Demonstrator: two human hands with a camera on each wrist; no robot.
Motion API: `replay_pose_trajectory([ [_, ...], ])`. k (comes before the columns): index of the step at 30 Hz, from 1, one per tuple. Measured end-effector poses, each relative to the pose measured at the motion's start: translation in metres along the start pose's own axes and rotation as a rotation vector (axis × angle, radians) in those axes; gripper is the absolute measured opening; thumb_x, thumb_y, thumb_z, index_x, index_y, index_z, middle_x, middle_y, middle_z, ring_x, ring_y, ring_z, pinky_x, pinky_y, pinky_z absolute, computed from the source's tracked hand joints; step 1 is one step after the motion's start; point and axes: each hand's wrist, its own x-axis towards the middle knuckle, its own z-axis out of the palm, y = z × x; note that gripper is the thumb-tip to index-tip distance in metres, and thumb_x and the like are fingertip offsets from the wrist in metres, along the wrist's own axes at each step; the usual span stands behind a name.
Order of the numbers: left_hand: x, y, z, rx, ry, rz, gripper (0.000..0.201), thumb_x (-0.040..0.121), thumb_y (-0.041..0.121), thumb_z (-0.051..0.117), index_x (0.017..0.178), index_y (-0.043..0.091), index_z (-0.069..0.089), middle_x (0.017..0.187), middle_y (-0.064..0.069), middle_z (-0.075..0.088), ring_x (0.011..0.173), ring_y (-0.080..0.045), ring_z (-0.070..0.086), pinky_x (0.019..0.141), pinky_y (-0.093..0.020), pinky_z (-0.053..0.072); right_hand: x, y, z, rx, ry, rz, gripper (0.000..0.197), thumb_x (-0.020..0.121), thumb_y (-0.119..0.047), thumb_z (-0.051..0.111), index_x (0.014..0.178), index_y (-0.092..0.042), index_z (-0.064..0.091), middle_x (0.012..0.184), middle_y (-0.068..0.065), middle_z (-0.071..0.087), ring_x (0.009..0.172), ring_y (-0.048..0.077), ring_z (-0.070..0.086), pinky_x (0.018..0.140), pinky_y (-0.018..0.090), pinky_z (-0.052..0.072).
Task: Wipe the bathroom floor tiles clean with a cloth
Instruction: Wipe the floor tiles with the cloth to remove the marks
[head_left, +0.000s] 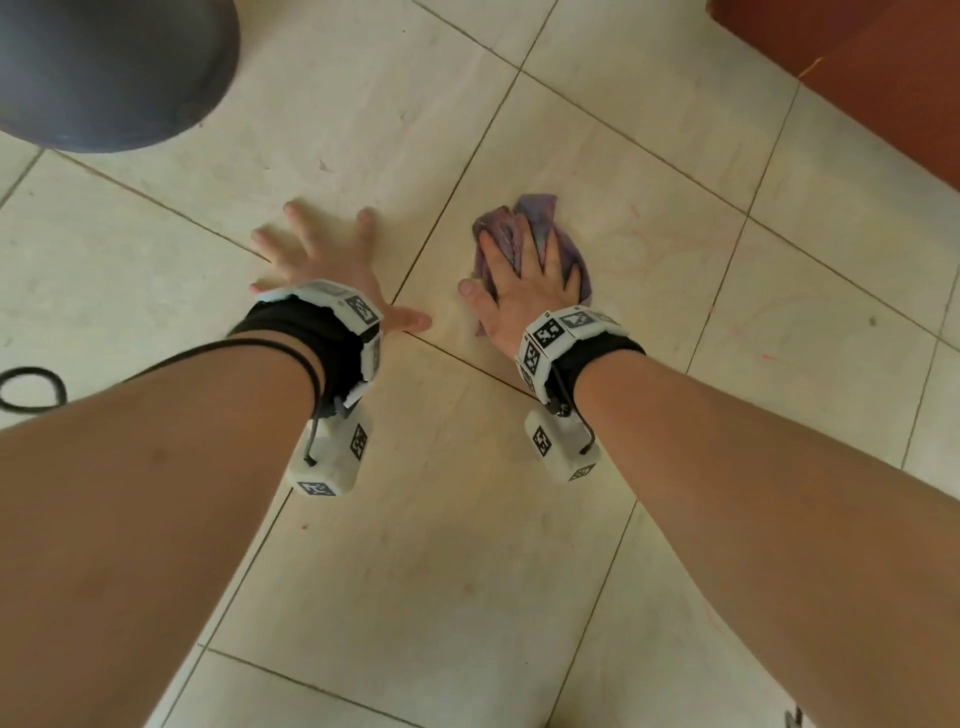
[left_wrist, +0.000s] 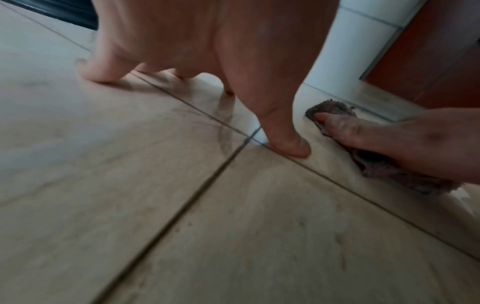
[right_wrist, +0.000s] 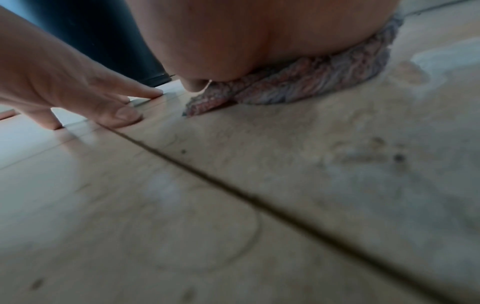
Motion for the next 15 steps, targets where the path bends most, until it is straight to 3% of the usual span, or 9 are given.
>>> replay_pose_trajectory([
  [15, 0.001, 0.012, -0.008, -0.007, -0.069, -0.045, 0.131, 0.053, 0.076, 0.076, 0.149, 0.052, -0.011, 0.155, -0.01, -0.035, 0.138, -0.059, -0.02, 0.099, -0.08, 0.019, 0.006, 0.0, -0.009, -0.011, -0.064, -0.017, 0.072, 0.094, -0.067, 0.026, 0.153, -0.041, -0.005, 0.16, -0.006, -0.025, 0.146, 0.029, -0.023, 0.115, 0.055, -0.01],
])
